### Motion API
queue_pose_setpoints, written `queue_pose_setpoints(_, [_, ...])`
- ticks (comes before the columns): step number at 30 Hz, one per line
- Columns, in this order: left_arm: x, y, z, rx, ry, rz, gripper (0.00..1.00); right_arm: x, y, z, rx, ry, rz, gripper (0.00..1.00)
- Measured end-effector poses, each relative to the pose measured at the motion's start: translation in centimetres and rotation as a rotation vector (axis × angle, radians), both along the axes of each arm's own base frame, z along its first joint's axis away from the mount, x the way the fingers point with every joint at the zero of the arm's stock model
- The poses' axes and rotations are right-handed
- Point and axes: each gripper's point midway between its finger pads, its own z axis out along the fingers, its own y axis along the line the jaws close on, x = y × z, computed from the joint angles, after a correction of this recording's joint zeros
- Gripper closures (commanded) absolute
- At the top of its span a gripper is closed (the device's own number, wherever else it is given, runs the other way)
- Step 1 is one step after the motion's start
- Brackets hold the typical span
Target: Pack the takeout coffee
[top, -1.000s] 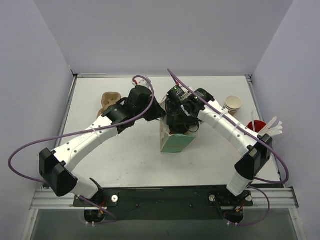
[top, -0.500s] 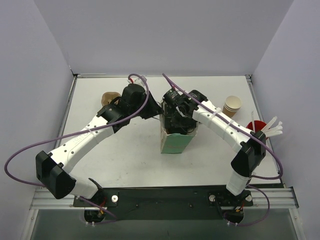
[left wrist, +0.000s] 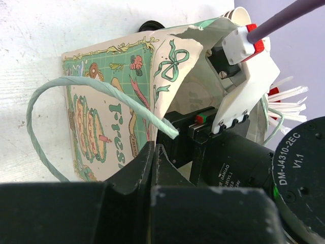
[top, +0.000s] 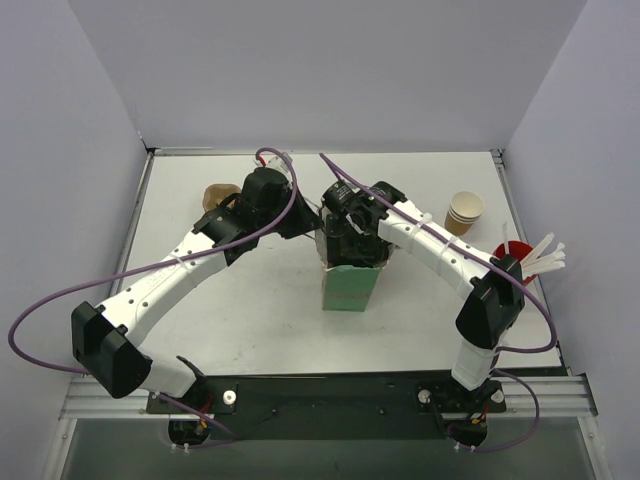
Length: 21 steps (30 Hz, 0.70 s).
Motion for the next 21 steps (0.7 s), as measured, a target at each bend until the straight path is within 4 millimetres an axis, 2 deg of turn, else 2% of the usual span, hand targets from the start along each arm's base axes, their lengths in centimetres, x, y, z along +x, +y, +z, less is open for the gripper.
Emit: queue_pose_setpoints(21, [0.26,0.47,-0.87,0.008,0.011,0.097,1.00,-0.93,-0.34,0.53,-0.003,0.028,0.033,0.82])
